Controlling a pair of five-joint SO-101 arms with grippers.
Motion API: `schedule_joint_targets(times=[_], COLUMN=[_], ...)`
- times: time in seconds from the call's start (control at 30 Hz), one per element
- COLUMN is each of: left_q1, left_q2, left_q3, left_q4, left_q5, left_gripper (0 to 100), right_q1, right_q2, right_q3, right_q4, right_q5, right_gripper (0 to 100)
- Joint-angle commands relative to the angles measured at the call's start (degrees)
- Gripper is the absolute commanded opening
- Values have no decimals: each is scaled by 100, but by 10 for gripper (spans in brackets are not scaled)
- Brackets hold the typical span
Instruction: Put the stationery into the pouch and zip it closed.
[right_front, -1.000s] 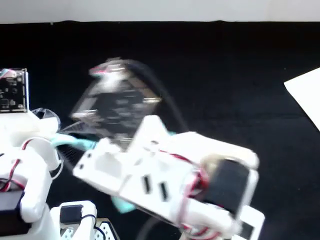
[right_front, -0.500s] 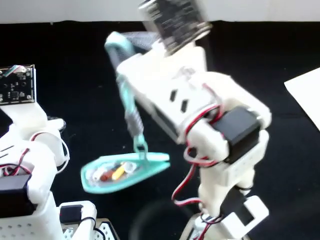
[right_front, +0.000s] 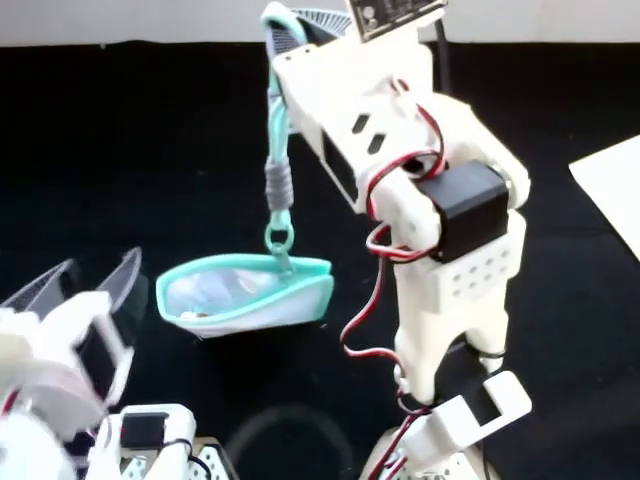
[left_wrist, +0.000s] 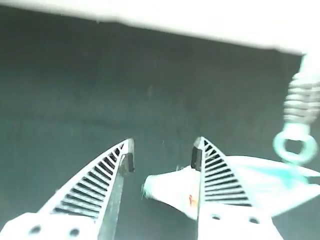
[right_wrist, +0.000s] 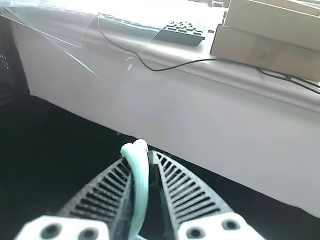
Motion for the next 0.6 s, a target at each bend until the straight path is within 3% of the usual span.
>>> schedule_joint_targets(times=[0.0, 0.4, 0.57], left_q1=[57, 189, 1130], left_q2=[48, 101, 92], left_q3=[-268, 1095, 1640], left_q4=[53, 0, -404], left_q5=[70, 325, 1037], left_gripper=[193, 193, 193], right_q1=[154, 163, 163], right_q2=[-22, -40, -31], right_q3=[-75, -75, -31], right_q4=[-242, -259, -259], right_q5=[35, 26, 26], right_gripper=[8, 8, 8])
